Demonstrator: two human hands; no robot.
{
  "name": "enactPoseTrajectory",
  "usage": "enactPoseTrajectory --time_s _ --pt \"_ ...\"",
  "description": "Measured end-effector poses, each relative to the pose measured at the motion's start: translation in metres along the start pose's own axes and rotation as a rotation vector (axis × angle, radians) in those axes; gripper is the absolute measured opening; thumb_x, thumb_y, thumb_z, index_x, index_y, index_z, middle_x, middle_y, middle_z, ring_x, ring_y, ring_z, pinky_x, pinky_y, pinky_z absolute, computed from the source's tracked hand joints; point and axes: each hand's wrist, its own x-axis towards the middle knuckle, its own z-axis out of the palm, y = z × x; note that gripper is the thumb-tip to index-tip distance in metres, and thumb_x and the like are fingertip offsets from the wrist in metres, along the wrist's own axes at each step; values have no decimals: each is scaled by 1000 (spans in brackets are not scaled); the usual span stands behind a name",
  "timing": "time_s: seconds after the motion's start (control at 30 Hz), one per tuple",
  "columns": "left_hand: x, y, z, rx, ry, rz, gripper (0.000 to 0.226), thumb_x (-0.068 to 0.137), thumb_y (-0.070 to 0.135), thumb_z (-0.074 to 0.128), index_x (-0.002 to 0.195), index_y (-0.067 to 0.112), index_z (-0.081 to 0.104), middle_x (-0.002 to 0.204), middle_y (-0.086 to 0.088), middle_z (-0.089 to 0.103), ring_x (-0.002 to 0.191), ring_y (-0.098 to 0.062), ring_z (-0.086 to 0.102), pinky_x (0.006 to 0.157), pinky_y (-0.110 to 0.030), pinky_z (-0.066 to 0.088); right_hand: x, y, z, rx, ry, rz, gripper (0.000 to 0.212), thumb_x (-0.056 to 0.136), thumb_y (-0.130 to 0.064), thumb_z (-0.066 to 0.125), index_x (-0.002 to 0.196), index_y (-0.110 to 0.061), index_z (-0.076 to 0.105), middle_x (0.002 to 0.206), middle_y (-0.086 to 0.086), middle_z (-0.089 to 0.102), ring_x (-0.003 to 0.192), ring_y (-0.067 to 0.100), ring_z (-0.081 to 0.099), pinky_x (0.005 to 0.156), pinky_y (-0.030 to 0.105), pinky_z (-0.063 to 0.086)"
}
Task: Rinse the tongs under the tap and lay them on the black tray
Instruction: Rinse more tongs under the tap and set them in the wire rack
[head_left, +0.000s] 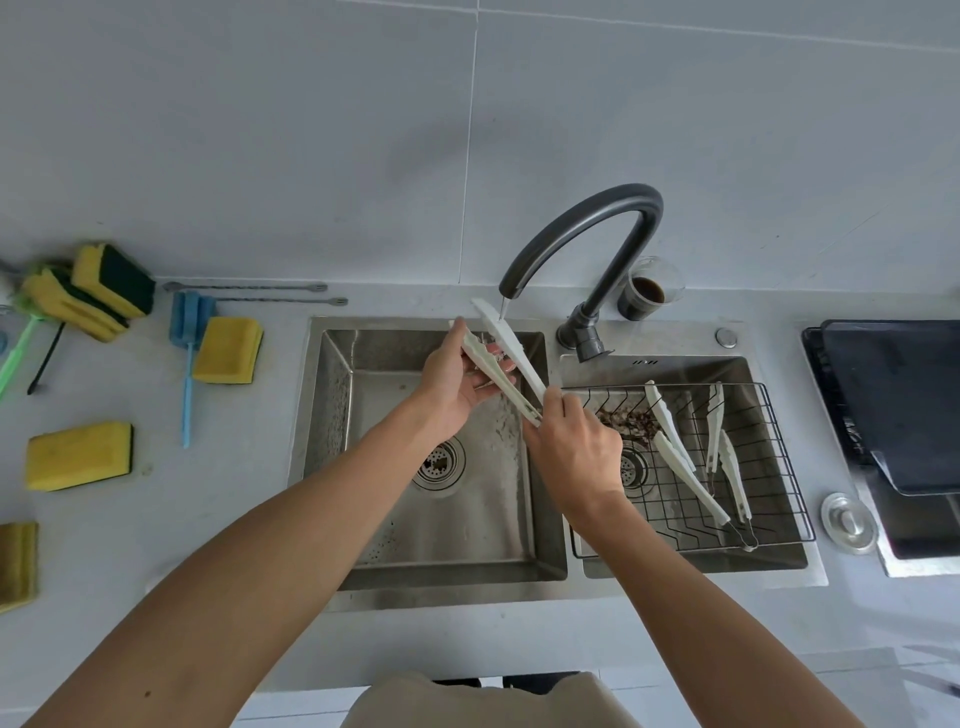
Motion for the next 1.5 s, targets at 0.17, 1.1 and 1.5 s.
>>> enactPoseTrajectory --time_s 0.17,1.1,1.5 --pt "-2 1 2 15 -25 45 28 108 28 53 116 2 61 118 -19 68 103 -37 70 105 -60 53 1 5 -9 321 -183 242 43 92 -49 70 83 -9 59 73 5 61 55 27 55 52 36 46" --pt "-39 -92 21 171 -78 -109 34 100 7 53 133 17 51 109 -22 74 90 -34 72 75 -42 59 -12 85 -14 862 -553 317 69 99 -62 51 76 2 62 63 6 55 47 13 38 50 27 34" --pt "-63 -144 51 139 138 -69 41 100 5 53 140 14 53 113 -22 72 100 -34 68 93 -47 57 78 138 7 508 -499 97 22 101 -24 52 95 -11 69 84 9 71 76 28 69 72 43 60"
